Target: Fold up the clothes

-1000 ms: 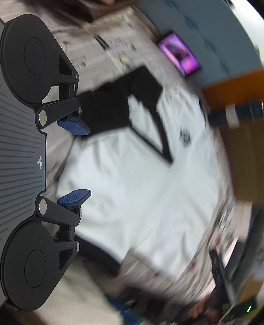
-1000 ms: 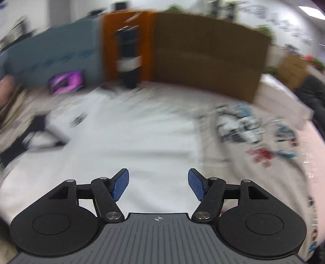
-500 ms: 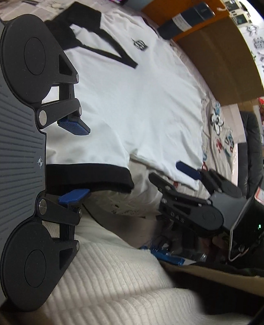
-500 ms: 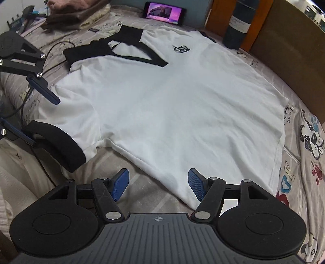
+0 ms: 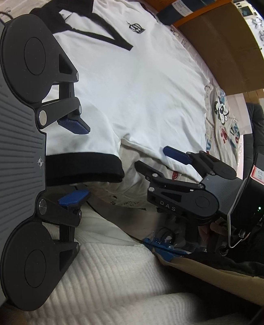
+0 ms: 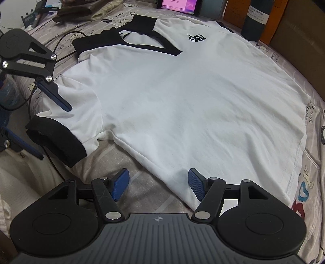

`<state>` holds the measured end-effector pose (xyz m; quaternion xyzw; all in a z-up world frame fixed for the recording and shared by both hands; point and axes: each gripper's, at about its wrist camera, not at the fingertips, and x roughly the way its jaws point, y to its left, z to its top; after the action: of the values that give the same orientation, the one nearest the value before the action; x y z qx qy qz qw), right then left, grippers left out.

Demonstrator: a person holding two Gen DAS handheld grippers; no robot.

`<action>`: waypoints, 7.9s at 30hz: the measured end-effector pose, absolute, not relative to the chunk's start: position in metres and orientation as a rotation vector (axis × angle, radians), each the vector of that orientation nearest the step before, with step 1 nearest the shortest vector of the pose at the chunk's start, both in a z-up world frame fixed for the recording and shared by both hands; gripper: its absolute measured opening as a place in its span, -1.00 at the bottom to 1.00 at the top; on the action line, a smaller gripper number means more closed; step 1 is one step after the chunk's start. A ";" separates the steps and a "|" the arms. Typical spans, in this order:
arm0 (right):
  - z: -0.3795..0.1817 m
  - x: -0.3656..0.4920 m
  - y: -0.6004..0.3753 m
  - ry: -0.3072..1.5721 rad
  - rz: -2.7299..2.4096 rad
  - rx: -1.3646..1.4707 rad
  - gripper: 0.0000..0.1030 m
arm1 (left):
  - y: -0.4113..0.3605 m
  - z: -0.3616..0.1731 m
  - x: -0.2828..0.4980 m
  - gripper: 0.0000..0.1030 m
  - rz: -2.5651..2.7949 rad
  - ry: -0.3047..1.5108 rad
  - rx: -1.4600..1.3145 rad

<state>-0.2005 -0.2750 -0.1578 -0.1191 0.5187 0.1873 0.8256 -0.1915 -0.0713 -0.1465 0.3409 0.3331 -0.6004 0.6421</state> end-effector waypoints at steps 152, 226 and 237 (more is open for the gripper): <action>-0.146 0.084 -0.392 0.922 0.280 0.947 0.65 | -0.174 -0.182 0.278 0.54 -0.748 0.998 -0.034; -0.116 -0.056 -0.447 0.794 -0.208 0.928 0.36 | -0.112 -0.149 0.070 0.39 -0.976 0.978 0.158; -0.130 -0.085 -0.427 0.887 -0.208 0.907 0.38 | -0.143 -0.125 0.011 0.32 -1.319 0.922 0.311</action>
<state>-0.0850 -0.4274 -0.1297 0.4229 0.4135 -0.0972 0.8004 0.0114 -0.1432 -0.1245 0.1388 0.4111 -0.5881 0.6826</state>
